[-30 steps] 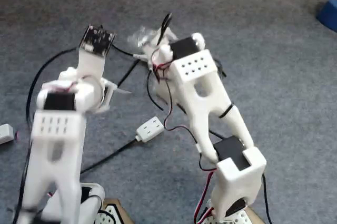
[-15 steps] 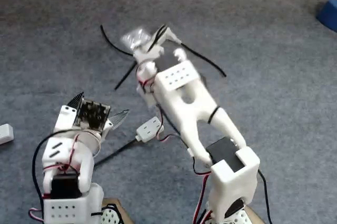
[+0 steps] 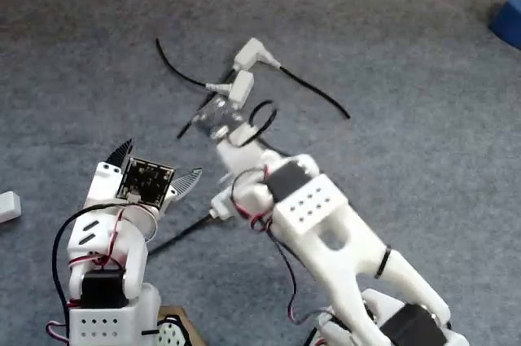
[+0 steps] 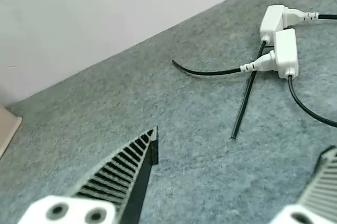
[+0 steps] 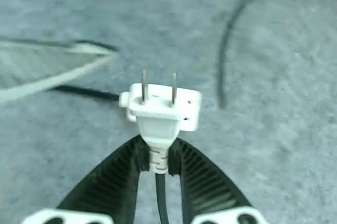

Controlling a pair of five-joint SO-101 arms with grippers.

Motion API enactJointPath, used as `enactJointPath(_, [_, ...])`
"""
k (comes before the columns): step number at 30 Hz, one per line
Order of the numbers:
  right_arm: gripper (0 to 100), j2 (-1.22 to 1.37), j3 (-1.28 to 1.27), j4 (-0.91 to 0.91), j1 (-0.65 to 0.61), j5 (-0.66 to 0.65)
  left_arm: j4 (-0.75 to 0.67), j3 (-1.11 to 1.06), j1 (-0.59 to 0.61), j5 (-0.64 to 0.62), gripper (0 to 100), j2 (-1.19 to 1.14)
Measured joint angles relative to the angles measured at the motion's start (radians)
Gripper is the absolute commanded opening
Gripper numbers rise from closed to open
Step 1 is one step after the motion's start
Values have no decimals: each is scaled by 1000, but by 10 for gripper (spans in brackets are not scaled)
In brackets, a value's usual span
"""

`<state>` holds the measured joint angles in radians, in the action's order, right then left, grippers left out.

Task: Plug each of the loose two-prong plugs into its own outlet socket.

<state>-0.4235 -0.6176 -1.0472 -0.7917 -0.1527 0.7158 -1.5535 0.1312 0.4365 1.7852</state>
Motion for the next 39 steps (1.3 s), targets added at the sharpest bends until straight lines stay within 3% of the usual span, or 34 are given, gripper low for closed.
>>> enactJointPath(4, [9,-17,-14,8,-120,0,0,0,-2,0,435,0])
enactJointPath(10, [9,29,-14,21,-155,0,0,0,-3,0,433,0])
enactJointPath(18, [9,52,-12,46,-155,11,23,-31,-38,-5,433,0])
enactJointPath(30, [9,60,261,-229,-98,-12,23,-126,-40,-15,432,0])
enactJointPath(39, [9,60,292,-256,-91,-15,23,-126,-41,-20,432,-2])
